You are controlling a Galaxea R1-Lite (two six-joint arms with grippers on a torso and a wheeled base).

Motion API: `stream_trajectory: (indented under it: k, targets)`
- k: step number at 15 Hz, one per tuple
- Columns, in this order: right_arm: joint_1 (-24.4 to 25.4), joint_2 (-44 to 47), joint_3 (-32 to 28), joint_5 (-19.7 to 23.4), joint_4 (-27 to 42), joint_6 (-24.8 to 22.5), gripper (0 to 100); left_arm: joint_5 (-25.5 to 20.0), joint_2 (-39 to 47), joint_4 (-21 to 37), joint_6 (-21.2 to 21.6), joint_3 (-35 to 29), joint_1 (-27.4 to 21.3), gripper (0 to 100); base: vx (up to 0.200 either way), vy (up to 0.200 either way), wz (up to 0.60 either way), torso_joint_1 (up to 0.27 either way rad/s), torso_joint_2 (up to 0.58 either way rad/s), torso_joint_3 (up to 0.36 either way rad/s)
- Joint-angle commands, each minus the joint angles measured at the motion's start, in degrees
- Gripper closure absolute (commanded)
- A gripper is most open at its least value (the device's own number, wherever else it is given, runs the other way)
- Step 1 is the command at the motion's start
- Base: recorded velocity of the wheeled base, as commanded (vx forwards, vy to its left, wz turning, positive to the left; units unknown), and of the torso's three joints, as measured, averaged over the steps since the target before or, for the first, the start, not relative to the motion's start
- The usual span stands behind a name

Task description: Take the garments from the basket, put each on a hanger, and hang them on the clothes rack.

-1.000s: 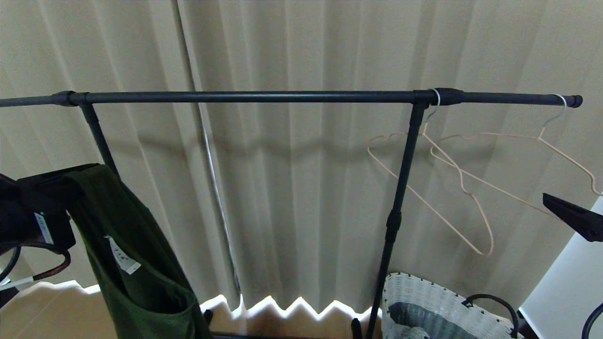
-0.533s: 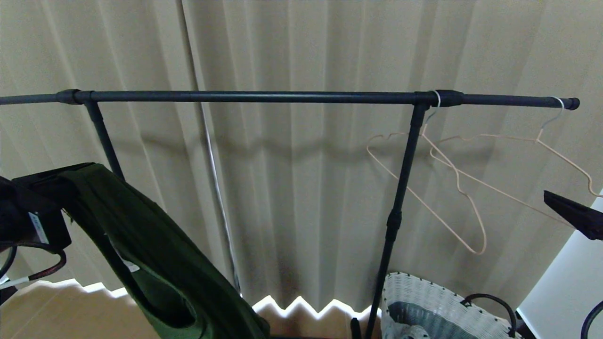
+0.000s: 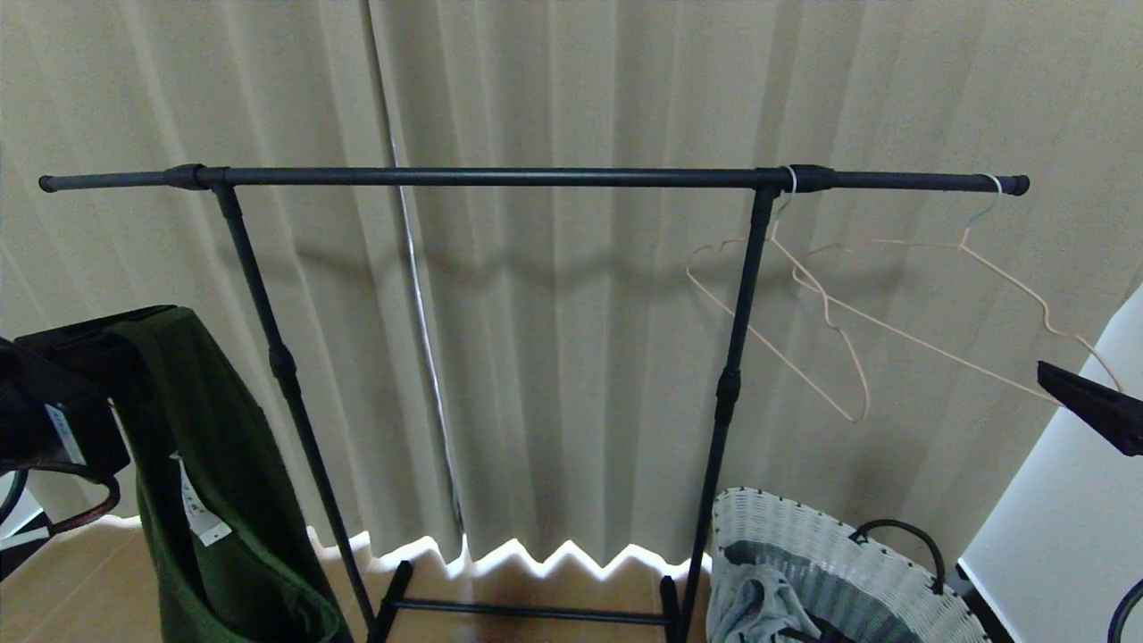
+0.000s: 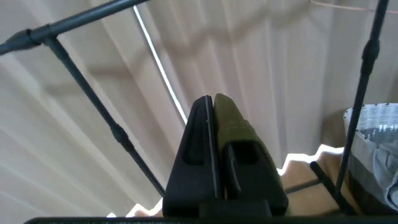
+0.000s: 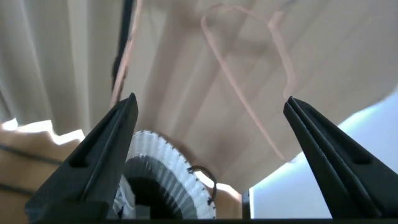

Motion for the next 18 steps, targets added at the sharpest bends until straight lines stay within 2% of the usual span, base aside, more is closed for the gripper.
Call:
stream_trajectory:
  k: [1, 4, 15, 18]
  targets:
    - [0.0, 0.1, 0.1, 0.0, 0.1, 0.0, 0, 0.0, 0.1, -0.2, 0.0, 0.0, 0.1, 100, 0.0, 0.0, 0.0, 0.0, 0.0, 0.0]
    - [0.0, 0.2, 0.2, 0.0, 0.1, 0.0, 0, 0.1, -0.1, -0.4, -0.2, 0.1, 0.1, 100, 0.0, 0.0, 0.0, 0.0, 0.0, 0.0]
    - [0.0, 0.0, 0.1, 0.0, 0.1, 0.0, 0, 0.1, 0.0, -0.4, 0.1, 0.5, 0.1, 100, 0.0, -0.2, 0.0, 0.002, 0.0, 0.002]
    - [0.0, 0.0, 0.0, 0.0, 0.1, 0.0, 0, 0.0, -0.1, -0.4, 0.1, 0.6, 0.1, 100, 0.0, 0.0, 0.0, 0.0, 0.0, 0.0]
